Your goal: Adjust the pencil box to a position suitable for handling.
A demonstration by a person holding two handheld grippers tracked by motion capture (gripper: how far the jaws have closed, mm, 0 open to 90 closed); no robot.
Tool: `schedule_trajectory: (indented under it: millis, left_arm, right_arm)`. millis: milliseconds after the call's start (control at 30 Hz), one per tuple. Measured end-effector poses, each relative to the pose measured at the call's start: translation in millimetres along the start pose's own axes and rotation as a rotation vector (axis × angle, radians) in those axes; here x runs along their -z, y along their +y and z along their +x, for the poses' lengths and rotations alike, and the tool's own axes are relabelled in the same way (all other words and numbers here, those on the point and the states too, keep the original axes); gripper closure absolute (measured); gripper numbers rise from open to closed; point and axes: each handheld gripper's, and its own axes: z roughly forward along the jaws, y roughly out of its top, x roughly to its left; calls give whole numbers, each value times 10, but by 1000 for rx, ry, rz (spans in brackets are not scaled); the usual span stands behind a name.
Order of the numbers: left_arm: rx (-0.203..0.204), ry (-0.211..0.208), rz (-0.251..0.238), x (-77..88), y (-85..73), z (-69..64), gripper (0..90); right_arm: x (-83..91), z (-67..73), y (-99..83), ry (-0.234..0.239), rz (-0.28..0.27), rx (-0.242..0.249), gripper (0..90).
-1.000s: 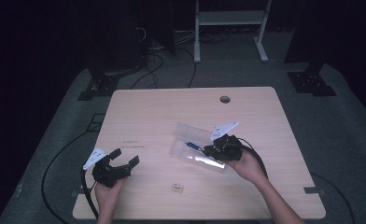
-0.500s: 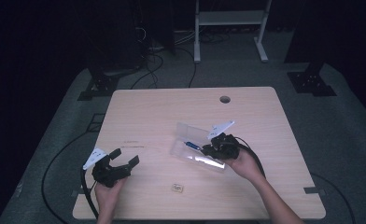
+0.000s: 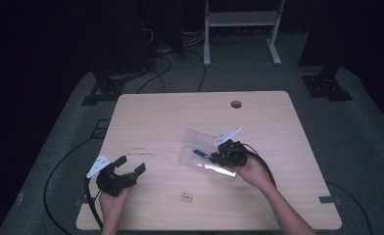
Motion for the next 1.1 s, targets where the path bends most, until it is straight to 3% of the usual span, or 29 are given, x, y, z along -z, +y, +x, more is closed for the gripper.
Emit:
schedule_trajectory:
  millis: [533,1100]
  left_arm:
    - [0,0,-3,7,4,-1,21]
    - [2,-2,-3,6,3,-5,21]
  right_arm:
    - [-124,-26,-36,6,39,3,792]
    - [-215,-69,-158,14,68,-28,792]
